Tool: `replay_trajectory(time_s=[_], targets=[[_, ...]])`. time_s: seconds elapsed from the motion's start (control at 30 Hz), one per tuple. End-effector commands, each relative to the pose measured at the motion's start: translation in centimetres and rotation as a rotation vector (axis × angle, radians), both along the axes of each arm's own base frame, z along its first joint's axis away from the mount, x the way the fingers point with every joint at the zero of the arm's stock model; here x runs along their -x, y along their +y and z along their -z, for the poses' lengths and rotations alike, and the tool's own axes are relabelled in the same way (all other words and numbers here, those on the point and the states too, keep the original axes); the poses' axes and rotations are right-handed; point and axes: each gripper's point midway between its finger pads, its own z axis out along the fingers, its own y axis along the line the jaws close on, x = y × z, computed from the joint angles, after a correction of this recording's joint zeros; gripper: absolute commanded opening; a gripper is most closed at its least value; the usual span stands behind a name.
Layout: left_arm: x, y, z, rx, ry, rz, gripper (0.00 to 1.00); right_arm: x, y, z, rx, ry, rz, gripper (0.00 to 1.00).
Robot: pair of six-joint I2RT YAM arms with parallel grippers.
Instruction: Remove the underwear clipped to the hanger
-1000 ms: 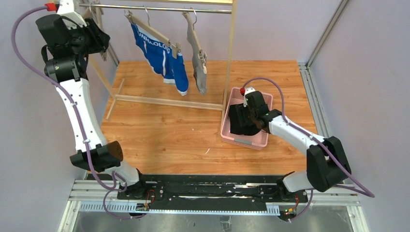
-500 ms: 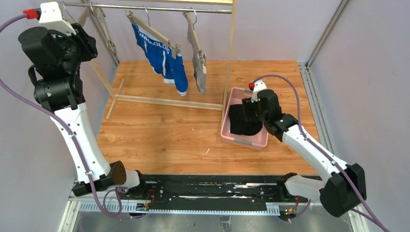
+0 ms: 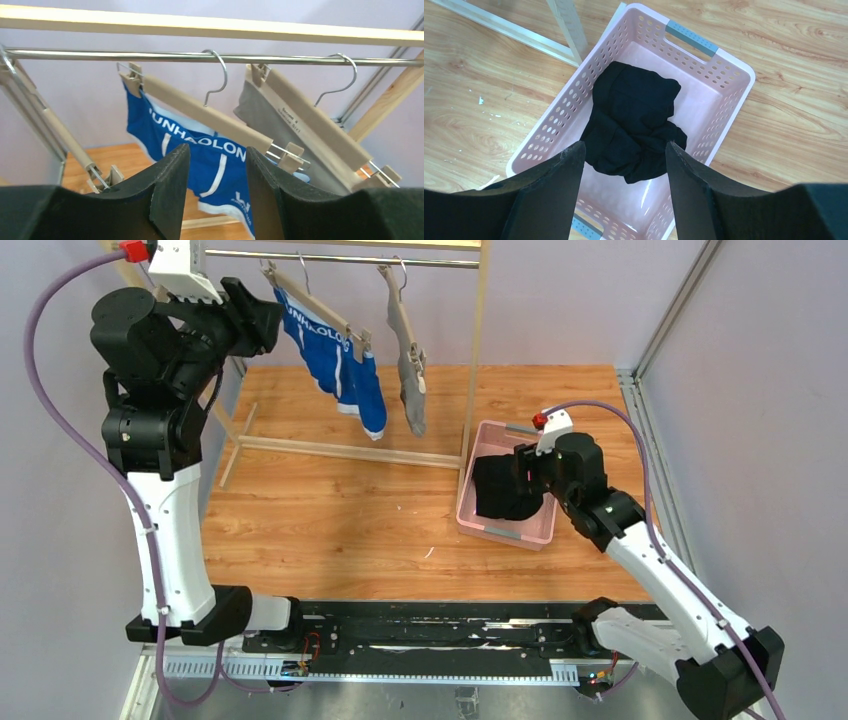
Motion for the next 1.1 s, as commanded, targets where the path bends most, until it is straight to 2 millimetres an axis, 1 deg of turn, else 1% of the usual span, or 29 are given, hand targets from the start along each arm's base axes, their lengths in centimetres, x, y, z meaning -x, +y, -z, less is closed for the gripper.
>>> replay_trajectory(time_s=[0.0,0.03,0.07,0.17,0.2,0.27,0.33,0.57,0.6,0.63,0.87,0.93,1.07], targets=[[-1.3,-2.1,-0.5,0.098,-0.020,0.070,0.56,1.3,0.0,-0.4,-0.037,-0.006,-0.011,0.61],[-1.6,-2.6,-0.3,0.102,-0.011,0.083,0.63,1.6,0.1,-0.6,-0.046,-0.010,-0.016,0.61],[-1.8,-3.2,-0.1,0.106,-0.002,0.095,0.67,1.7,0.2,-0.6,-0.053,-0.010,-0.021,0.61],[-2.4,-5.1,0.2,0.121,0.004,0.133,0.71,2.1,0.5,-0.7,-0.074,-0.008,-0.034,0.61],[-2.6,-5.8,0.3,0.127,0.004,0.150,0.74,2.2,0.6,-0.7,-0.078,-0.007,-0.036,0.61],[-2.9,-7.3,0.9,0.129,0.020,0.180,0.85,2.4,0.6,-0.7,-0.083,-0.004,-0.041,0.61],[-3.4,-7.9,1.4,0.124,0.031,0.169,0.87,2.6,0.7,-0.6,-0.088,-0.003,-0.044,0.61],[-5.2,-7.0,3.0,0.156,0.067,0.039,0.89,3.1,0.6,-0.2,-0.097,-0.006,-0.048,0.61],[-5.4,-6.8,3.3,0.158,0.072,0.025,0.94,3.2,0.6,-0.2,-0.098,-0.006,-0.051,0.60],[-5.5,-6.8,3.5,0.162,0.075,0.015,0.95,3.2,0.7,-0.1,-0.097,-0.004,-0.054,0.60],[-7.1,-7.2,5.5,0.178,0.109,-0.012,0.95,3.2,0.8,0.8,-0.088,0.003,-0.069,0.57],[-7.6,-7.2,5.7,0.178,0.114,-0.019,0.95,3.3,0.9,1.2,-0.087,0.009,-0.072,0.56],[-7.8,-6.8,5.4,0.183,0.106,-0.042,0.95,3.3,0.9,1.6,-0.085,0.016,-0.076,0.55]])
